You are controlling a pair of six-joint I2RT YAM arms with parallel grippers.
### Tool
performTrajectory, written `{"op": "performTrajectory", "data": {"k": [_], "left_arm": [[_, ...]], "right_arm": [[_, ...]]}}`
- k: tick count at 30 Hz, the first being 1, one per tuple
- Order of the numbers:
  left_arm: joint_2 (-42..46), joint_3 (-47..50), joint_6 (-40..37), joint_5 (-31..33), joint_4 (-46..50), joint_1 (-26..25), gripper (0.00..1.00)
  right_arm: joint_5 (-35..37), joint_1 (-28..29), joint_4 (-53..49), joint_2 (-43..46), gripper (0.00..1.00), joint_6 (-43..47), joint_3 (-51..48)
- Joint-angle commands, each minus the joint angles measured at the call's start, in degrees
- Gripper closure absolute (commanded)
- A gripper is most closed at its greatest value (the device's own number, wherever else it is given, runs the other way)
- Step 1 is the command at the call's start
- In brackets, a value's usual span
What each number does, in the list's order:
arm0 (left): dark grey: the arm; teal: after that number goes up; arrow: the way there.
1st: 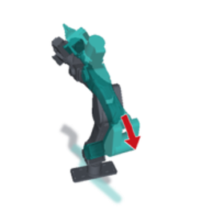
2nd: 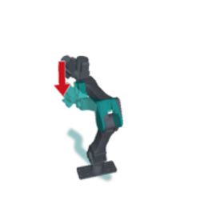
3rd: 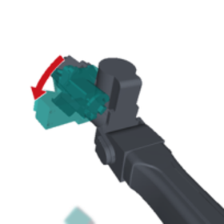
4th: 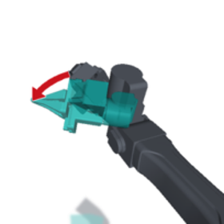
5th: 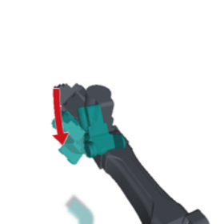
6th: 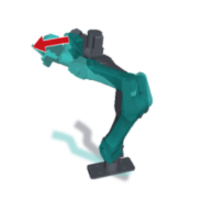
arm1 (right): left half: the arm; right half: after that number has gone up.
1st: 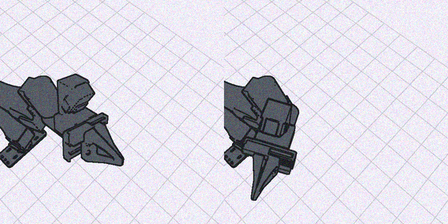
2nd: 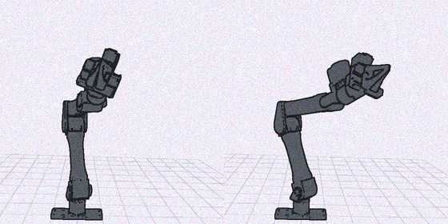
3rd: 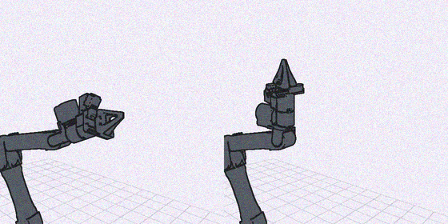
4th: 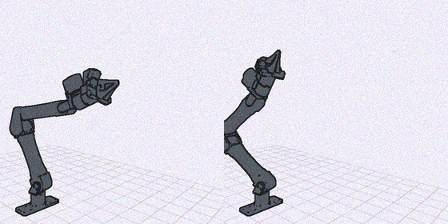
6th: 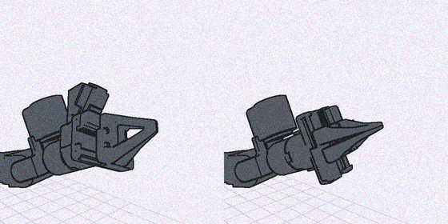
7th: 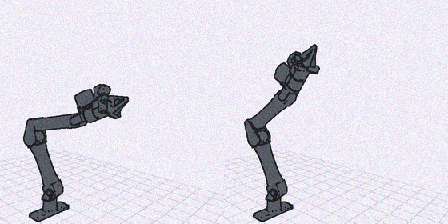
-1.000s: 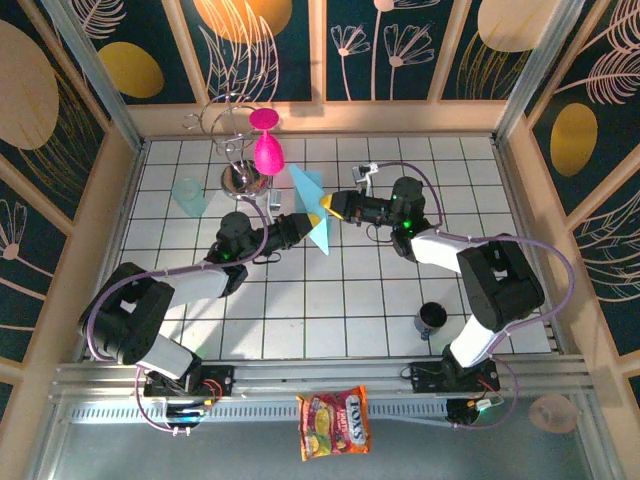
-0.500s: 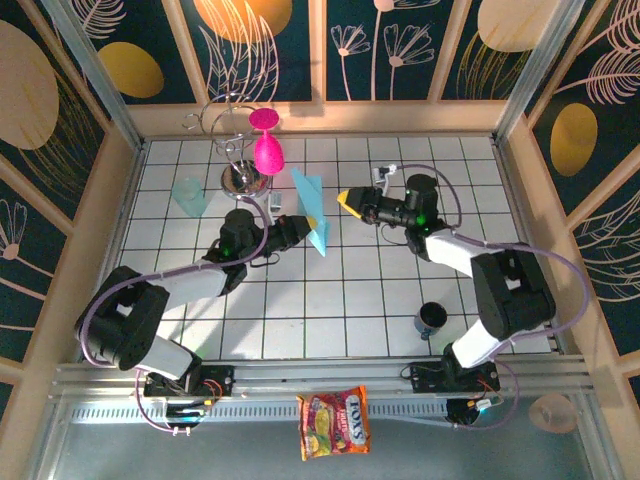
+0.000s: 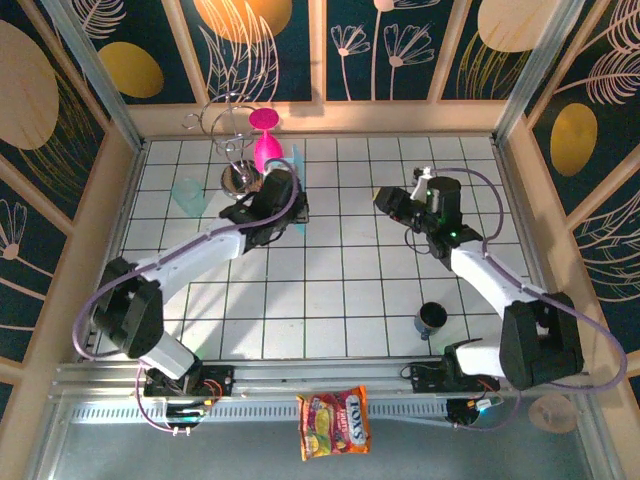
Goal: Fold a paper plane with a square sheet of paper (pick it up from the middle)
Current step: Turn over the paper at the center of the table.
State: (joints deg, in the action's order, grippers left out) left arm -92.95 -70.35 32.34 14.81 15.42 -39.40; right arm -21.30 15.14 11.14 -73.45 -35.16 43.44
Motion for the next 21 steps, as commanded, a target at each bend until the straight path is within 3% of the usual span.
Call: {"op": "performTrajectory", "data": {"k": [1, 5, 10, 21], "left_arm": [[-8.1, -5.6, -3.1, 19.9, 17.6, -2.3, 0.90], [-17.3, -12.2, -1.2, 30.4, 24.6, -4.6, 0.91], [-25.5, -17.0, 0.1, 36.8, 28.7, -6.2, 0.91], [-37.3, -22.6, 1.7, 38.4, 31.3, -9.4, 0.91]], "right_arm": [[6.8, -1.3, -3.3, 2.6, 0.55, 1.8, -2.0], [7.2, -2.7, -4.2, 3.7, 0.55, 1.2, -3.5], [6.6, -4.1, -4.3, 4.1, 0.56, 0.6, -5.1], [5.3, -4.7, -3.5, 2.9, 0.55, -0.3, -6.1]]}}
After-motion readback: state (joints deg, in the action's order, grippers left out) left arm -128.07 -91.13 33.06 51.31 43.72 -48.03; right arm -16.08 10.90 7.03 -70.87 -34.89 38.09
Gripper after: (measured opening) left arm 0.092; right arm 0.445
